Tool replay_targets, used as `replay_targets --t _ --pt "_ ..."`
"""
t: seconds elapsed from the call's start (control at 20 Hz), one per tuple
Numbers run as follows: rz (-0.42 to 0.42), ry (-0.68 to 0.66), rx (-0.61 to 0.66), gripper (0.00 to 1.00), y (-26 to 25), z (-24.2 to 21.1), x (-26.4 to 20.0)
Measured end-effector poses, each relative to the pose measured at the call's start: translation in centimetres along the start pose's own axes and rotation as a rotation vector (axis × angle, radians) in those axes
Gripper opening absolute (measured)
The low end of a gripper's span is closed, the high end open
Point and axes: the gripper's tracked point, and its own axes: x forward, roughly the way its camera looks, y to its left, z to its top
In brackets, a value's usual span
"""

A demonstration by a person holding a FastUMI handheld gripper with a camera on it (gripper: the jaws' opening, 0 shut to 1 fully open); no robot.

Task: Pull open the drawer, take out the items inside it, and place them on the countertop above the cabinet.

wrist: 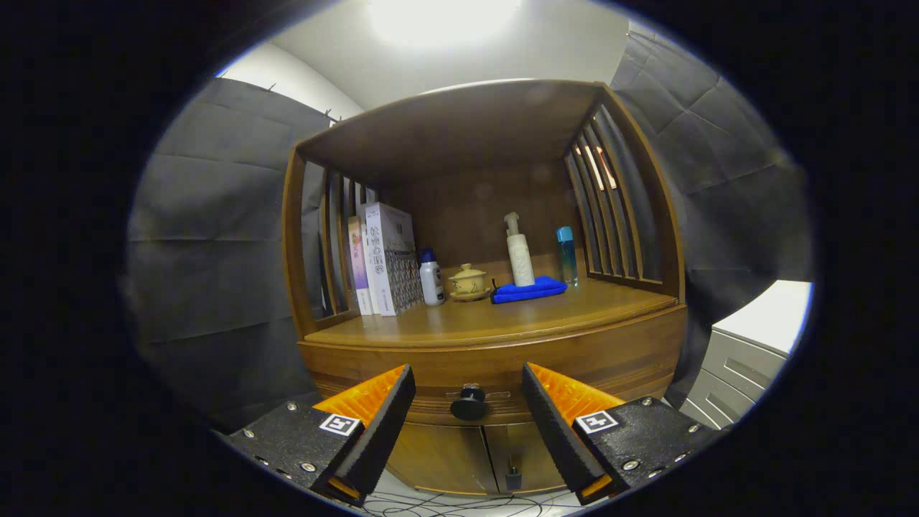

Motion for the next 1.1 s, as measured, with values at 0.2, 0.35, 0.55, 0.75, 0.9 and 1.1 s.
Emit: replay_targets --t 0.2,0.35,0.55,0.75,0.9,1.1 --pt "-0.011 0.054 -0.019 0.92 1.7 -1.7 2.1" --pt "-0.006 0.102 -0.03 0.89 1.4 -4.2 3.4" --pt "-0.013 0.136 -0.03 0.81 1.1 -5.9 4.7" --pt "0.014 0.174 -0.033 0.65 1.9 -7.5 5.6" --pt "0.013 0.18 -0.03 0.56 2.1 -7.9 5.9" --pt "0.009 0.182 -0.033 0.45 2.3 -7.8 6.1"
